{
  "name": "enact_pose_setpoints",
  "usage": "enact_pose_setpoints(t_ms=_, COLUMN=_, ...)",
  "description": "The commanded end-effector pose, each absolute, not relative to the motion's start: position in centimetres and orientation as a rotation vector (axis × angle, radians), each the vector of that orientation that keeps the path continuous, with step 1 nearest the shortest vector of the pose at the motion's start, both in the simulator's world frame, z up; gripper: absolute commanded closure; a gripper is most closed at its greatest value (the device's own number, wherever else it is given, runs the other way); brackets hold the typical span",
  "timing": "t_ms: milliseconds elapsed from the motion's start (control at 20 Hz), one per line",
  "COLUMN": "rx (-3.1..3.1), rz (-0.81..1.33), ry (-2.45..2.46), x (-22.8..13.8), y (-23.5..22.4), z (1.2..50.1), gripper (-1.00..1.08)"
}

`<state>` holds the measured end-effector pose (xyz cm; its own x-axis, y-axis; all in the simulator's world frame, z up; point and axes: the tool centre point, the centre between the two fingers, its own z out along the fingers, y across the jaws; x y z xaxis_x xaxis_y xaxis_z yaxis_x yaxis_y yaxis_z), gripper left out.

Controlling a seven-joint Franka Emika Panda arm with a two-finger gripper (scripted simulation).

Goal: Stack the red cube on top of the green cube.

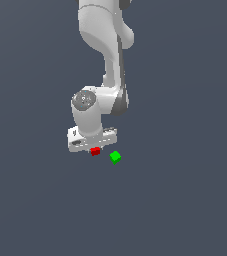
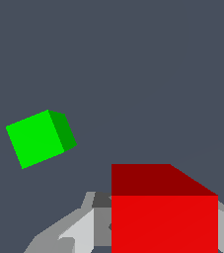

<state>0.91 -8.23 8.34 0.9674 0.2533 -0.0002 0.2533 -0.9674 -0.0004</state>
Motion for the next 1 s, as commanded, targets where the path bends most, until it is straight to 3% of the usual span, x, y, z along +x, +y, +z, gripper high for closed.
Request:
enact_pose_setpoints(t_ms=0, rx=-3.116, rz=-0.001, ry=-0.400, x=1.1, y=-5.4, z=7.7, gripper=1.08)
enact_pose_setpoints(t_ms=350, rx=-3.116, rz=-0.001, ry=-0.400, x=1.7, y=-0.3, z=6.5, gripper=1.08)
enact_pose_setpoints(t_ms=650, rx=-3.116, rz=0.000, ry=-0.400, x=2.0, y=1.1, z=6.1, gripper=1.08)
enact_pose_setpoints(t_ms=700, rx=-3.116, rz=0.000, ry=-0.400, x=2.0, y=1.1, z=6.1, gripper=-0.92)
enact_pose_setpoints(t_ms=950, rx=-3.116, rz=0.000, ry=-0.400, x=2.0, y=1.1, z=6.1, gripper=-0.92)
